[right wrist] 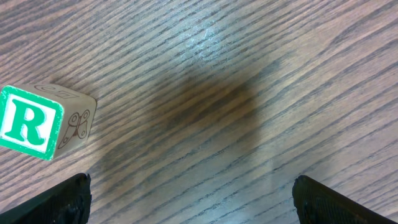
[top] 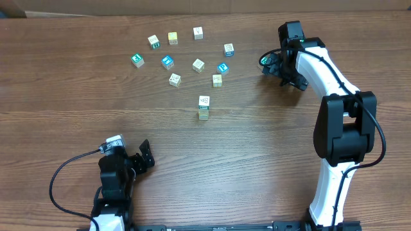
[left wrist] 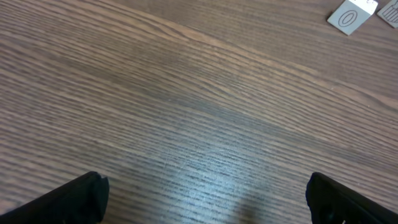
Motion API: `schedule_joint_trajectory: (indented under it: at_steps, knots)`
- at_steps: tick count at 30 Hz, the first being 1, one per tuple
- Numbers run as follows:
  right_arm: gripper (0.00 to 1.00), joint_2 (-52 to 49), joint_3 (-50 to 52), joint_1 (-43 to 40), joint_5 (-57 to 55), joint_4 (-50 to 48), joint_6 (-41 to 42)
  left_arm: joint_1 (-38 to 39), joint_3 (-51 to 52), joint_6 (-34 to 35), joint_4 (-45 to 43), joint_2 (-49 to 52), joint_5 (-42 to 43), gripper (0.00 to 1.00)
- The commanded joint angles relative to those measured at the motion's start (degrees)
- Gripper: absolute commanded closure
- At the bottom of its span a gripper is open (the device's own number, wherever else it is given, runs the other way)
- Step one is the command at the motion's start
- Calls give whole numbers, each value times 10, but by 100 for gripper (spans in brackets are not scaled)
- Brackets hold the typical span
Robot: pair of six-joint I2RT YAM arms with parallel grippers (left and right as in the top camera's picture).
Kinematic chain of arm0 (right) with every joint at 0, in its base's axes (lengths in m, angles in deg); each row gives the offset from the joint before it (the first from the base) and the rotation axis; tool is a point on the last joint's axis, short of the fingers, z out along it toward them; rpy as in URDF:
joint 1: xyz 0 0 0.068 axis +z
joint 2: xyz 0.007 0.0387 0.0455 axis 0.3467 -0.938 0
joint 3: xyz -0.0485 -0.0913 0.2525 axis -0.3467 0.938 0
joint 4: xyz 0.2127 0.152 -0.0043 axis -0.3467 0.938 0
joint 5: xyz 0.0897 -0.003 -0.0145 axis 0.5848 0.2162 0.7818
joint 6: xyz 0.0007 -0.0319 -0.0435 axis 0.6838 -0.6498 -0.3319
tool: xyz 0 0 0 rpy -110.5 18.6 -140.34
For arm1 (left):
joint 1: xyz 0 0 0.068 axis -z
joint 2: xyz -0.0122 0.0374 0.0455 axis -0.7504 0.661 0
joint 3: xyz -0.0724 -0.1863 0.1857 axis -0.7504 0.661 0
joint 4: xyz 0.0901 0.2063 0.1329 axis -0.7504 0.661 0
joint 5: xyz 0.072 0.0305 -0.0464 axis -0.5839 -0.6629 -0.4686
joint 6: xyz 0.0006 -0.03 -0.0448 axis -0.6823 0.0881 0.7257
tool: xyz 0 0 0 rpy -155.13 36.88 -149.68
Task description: Form a tower
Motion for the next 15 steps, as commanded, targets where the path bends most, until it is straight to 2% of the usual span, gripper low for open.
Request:
schedule_joint_trajectory:
  at_steps: [1,3,7,9,15]
  knots:
    - [0,21,1,2,-4,-2,2,1,2,-37,50,-68,-9,0]
    - [0,21,1,2,-4,-2,2,1,2,-58,108,-132,-10,0]
    - [0,21,1,2,-4,-2,2,1,2,-59,191,-233,-24,0]
    - [0,21,1,2,-4,-2,2,2,2,-78,190,-287,-21,0]
    - [0,21,1,2,-4,-2,2,2,2,-80,191,-419,-17,0]
